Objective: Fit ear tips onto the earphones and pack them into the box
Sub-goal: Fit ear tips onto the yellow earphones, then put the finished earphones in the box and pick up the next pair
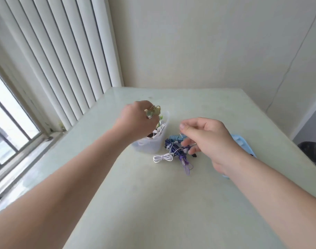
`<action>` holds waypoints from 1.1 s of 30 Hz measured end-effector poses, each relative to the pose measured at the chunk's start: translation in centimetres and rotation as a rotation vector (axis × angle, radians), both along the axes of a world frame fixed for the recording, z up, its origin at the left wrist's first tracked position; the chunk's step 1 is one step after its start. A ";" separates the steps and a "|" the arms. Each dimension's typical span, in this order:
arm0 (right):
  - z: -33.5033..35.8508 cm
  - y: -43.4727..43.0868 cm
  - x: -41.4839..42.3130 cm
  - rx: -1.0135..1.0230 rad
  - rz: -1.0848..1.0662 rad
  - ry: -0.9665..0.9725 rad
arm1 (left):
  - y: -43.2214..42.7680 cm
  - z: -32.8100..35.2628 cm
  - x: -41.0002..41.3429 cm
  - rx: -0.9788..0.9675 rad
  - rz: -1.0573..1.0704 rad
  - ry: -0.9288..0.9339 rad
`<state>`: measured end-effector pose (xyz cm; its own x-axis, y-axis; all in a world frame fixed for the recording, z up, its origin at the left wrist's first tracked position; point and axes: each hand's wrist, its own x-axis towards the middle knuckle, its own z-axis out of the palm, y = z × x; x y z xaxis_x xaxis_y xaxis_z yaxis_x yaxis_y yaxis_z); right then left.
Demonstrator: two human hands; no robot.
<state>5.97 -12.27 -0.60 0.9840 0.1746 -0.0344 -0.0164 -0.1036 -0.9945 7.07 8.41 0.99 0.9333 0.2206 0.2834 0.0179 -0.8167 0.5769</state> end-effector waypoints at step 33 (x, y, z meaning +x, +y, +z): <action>-3.3 -5.9 -2.5 -0.080 -0.026 0.077 | -7.3 0.3 -2.0 0.016 -0.159 -0.069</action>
<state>3.46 -18.22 -3.87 0.9821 0.1425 -0.1232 -0.0964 -0.1816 -0.9786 5.08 1.15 1.25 0.9342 0.0668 0.3505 -0.1514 -0.8151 0.5591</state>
